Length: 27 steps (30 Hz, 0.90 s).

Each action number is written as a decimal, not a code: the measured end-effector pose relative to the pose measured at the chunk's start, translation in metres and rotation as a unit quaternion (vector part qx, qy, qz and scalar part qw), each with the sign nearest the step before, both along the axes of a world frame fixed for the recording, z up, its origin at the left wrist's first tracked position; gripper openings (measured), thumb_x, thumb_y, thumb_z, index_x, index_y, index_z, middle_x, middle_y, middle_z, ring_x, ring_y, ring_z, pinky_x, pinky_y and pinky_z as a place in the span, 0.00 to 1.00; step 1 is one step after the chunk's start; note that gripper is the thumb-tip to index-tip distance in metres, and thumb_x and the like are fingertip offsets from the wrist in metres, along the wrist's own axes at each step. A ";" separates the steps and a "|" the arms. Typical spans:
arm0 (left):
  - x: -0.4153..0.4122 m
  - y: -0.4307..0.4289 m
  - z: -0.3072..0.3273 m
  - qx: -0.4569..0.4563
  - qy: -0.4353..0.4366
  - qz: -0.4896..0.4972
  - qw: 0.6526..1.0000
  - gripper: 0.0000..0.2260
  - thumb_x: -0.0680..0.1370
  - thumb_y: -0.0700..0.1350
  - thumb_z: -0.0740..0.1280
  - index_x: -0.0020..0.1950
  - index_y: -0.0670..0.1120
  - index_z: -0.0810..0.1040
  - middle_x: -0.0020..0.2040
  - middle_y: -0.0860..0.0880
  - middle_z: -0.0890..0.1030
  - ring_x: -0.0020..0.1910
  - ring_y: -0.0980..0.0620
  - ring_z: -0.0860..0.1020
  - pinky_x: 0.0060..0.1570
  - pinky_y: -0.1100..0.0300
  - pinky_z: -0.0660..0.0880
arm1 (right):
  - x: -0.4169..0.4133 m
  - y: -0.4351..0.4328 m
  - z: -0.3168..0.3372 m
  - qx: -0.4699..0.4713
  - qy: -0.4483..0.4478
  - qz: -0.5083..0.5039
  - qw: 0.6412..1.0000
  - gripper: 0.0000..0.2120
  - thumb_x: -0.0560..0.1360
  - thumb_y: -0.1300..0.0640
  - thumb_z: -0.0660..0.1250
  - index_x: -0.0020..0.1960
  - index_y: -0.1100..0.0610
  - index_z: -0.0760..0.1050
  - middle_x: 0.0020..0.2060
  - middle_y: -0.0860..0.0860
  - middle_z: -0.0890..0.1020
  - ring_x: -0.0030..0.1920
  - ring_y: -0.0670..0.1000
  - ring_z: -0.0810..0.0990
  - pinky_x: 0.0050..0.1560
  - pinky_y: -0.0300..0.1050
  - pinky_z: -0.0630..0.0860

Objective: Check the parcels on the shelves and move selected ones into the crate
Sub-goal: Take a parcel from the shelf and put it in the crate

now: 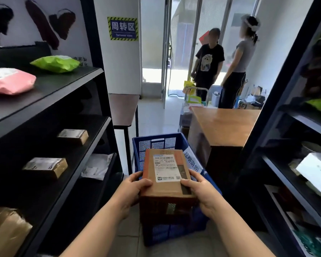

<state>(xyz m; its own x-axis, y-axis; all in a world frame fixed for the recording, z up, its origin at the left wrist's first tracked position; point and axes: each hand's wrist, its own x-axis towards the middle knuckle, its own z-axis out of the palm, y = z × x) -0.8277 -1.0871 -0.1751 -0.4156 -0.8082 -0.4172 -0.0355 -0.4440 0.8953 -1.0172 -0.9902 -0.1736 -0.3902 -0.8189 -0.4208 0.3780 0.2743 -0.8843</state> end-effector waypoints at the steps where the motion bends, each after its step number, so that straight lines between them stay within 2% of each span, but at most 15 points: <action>1: -0.007 -0.012 -0.003 0.005 0.001 0.001 1.000 0.19 0.74 0.38 0.69 0.63 0.50 0.73 0.51 0.49 0.83 0.43 0.52 0.82 0.30 0.63 0.75 | -0.007 -0.013 -0.004 0.004 -0.006 -0.003 1.000 0.29 0.74 0.65 0.69 0.72 0.50 0.66 0.51 0.57 0.85 0.44 0.57 0.86 0.37 0.49 0.81; 4: -0.029 -0.051 -0.012 0.020 -0.004 0.003 1.000 0.19 0.74 0.37 0.69 0.64 0.49 0.72 0.52 0.48 0.82 0.43 0.52 0.81 0.26 0.64 0.75 | -0.029 -0.056 -0.012 0.016 -0.025 -0.001 1.000 0.28 0.74 0.66 0.68 0.71 0.51 0.67 0.50 0.58 0.84 0.42 0.57 0.86 0.33 0.47 0.80; 7: -0.052 -0.096 -0.018 0.028 -0.009 0.008 1.000 0.23 0.74 0.38 0.69 0.68 0.48 0.71 0.56 0.46 0.81 0.46 0.51 0.82 0.26 0.64 0.76 | -0.055 -0.104 -0.018 0.016 -0.027 0.007 0.999 0.29 0.74 0.66 0.68 0.72 0.52 0.67 0.52 0.60 0.84 0.44 0.59 0.86 0.35 0.49 0.81; 14: -0.108 -0.205 -0.025 0.037 0.000 0.021 0.999 0.24 0.74 0.36 0.68 0.70 0.48 0.70 0.58 0.43 0.80 0.46 0.48 0.82 0.28 0.64 0.77 | -0.110 -0.216 -0.023 0.016 -0.027 0.029 0.999 0.30 0.74 0.68 0.67 0.73 0.54 0.65 0.52 0.61 0.83 0.39 0.56 0.86 0.31 0.46 0.81; 19: -0.129 -0.271 -0.040 0.048 -0.008 0.027 0.998 0.24 0.73 0.39 0.70 0.68 0.53 0.71 0.55 0.46 0.82 0.50 0.47 0.82 0.37 0.55 0.79 | -0.134 -0.283 -0.032 0.032 -0.044 0.033 0.998 0.30 0.74 0.69 0.67 0.73 0.54 0.65 0.51 0.60 0.84 0.40 0.57 0.86 0.30 0.46 0.80; 24: -0.148 -0.346 -0.056 0.071 -0.013 0.003 0.997 0.25 0.72 0.39 0.71 0.66 0.55 0.73 0.56 0.44 0.82 0.54 0.43 0.81 0.53 0.42 0.79 | -0.152 -0.350 -0.049 0.037 -0.062 0.013 0.997 0.30 0.74 0.70 0.66 0.72 0.54 0.66 0.49 0.59 0.85 0.39 0.57 0.86 0.30 0.46 0.80; 27: -0.159 -0.387 -0.064 0.086 -0.016 -0.028 0.996 0.25 0.71 0.37 0.71 0.65 0.55 0.73 0.55 0.43 0.82 0.54 0.42 0.82 0.55 0.40 0.78 | -0.158 -0.382 -0.060 0.034 -0.069 -0.018 0.997 0.29 0.74 0.70 0.66 0.72 0.53 0.66 0.50 0.60 0.85 0.41 0.58 0.86 0.32 0.49 0.82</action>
